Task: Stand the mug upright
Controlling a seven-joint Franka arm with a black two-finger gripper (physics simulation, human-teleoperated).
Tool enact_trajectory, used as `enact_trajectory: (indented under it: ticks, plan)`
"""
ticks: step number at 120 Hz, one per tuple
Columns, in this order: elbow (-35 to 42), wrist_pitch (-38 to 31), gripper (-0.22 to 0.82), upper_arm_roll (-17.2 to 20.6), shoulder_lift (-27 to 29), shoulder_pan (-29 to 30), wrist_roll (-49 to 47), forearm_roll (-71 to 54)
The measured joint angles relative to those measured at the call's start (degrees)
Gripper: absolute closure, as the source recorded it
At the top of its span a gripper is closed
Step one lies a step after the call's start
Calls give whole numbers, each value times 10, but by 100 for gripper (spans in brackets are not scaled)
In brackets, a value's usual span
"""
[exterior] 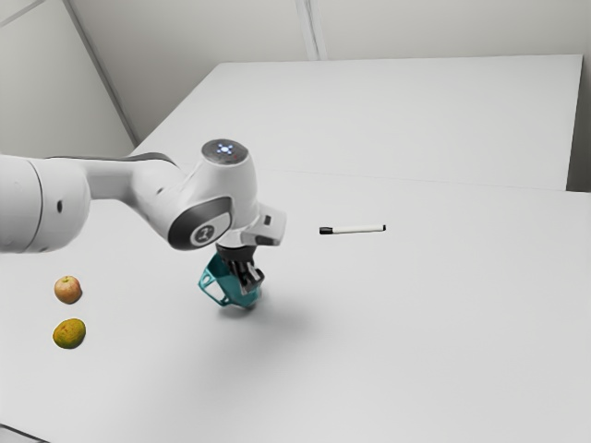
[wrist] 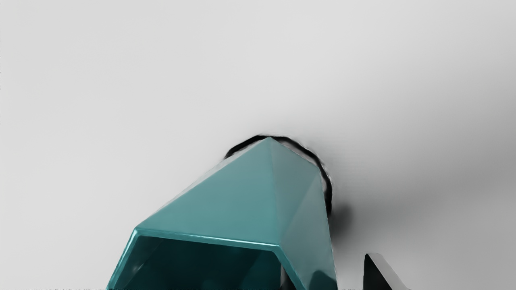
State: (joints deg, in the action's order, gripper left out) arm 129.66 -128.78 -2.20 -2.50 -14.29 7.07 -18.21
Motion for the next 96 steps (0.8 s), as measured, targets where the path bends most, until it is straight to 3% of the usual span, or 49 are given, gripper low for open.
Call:
enact_trajectory:
  ticks: [28,61,73,96]
  plan:
    - [-6,8,27,0,14,-5,-2,9]
    - [-24,21,17,-2,43,-28,-3,35]
    - [-69,49,14,-5,47,-29,-4,89]
    - [-233,151,6,-27,38,-21,-2,171]
